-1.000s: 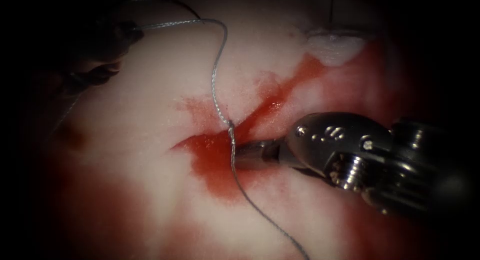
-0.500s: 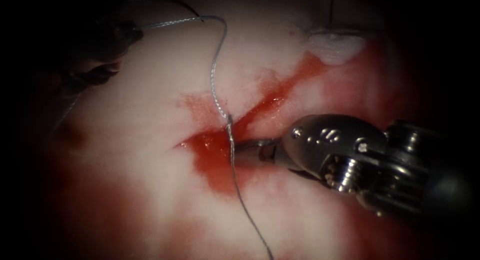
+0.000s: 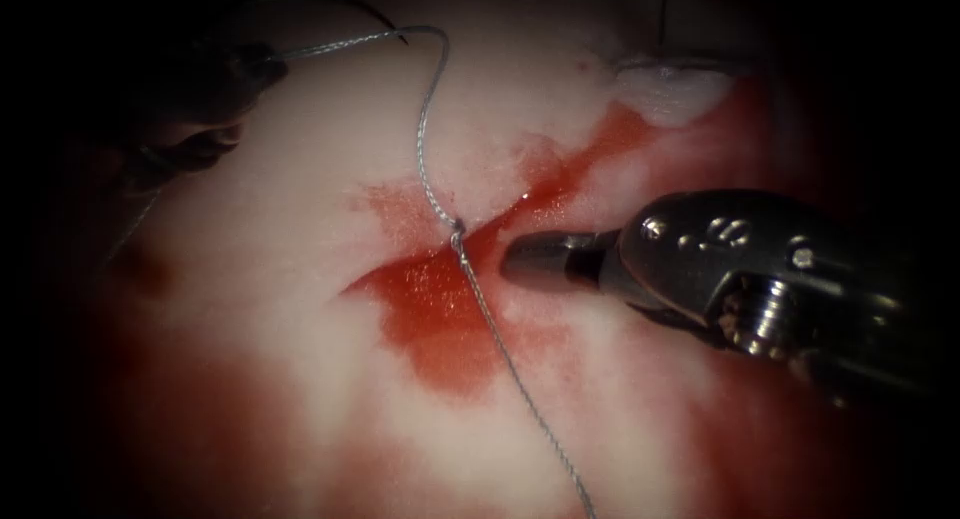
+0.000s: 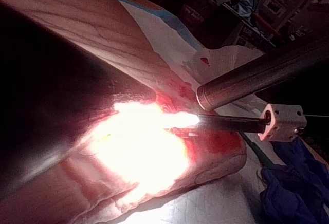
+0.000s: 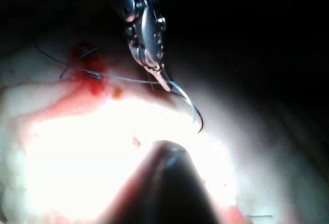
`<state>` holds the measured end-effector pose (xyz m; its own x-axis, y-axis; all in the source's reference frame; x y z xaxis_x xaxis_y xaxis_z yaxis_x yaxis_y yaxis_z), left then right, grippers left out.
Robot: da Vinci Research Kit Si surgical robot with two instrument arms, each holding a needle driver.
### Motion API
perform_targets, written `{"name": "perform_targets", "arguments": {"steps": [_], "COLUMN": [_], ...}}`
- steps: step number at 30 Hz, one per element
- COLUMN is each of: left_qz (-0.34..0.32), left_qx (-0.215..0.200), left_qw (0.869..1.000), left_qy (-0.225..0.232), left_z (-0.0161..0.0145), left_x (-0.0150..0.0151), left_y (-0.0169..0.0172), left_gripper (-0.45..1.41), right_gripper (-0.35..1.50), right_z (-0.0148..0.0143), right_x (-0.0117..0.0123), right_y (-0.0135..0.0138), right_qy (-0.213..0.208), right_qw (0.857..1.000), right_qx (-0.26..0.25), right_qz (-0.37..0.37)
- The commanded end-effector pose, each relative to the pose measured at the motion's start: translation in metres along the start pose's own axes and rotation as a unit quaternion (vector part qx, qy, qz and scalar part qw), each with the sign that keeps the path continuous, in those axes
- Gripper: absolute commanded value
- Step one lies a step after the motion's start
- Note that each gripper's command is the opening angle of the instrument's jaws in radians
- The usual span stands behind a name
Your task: Wound Closure
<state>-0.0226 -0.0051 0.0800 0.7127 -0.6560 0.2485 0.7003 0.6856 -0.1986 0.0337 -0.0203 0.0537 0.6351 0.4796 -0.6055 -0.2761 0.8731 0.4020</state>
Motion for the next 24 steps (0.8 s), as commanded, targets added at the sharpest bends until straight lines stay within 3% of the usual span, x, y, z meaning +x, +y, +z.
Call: {"name": "perform_targets", "arguments": {"steps": [1, 7, 24], "left_qz": [-0.002, -0.002, -0.006], "left_qx": [-0.002, -0.002, -0.003], "left_qw": [1.0, 1.0, 1.0], "left_qy": [-0.003, -0.003, -0.002], "left_z": [0.0, 0.0001, 0.0], "left_x": [-0.0012, -0.0013, -0.0013], "left_y": [0.0005, 0.0004, 0.0001], "left_gripper": [-0.45, -0.45, -0.45], "right_gripper": [-0.35, -0.35, -0.35], "right_z": [0.0006, 0.0007, 0.0035], "right_x": [0.0018, 0.0025, 0.0003], "right_y": [0.0005, 0.0007, 0.0004], "right_qy": [0.003, 0.009, -0.017], "right_qw": [1.0, 1.0, 1.0], "right_qx": [-0.002, -0.006, -0.012], "right_qz": [-0.001, -0.006, -0.023]}}
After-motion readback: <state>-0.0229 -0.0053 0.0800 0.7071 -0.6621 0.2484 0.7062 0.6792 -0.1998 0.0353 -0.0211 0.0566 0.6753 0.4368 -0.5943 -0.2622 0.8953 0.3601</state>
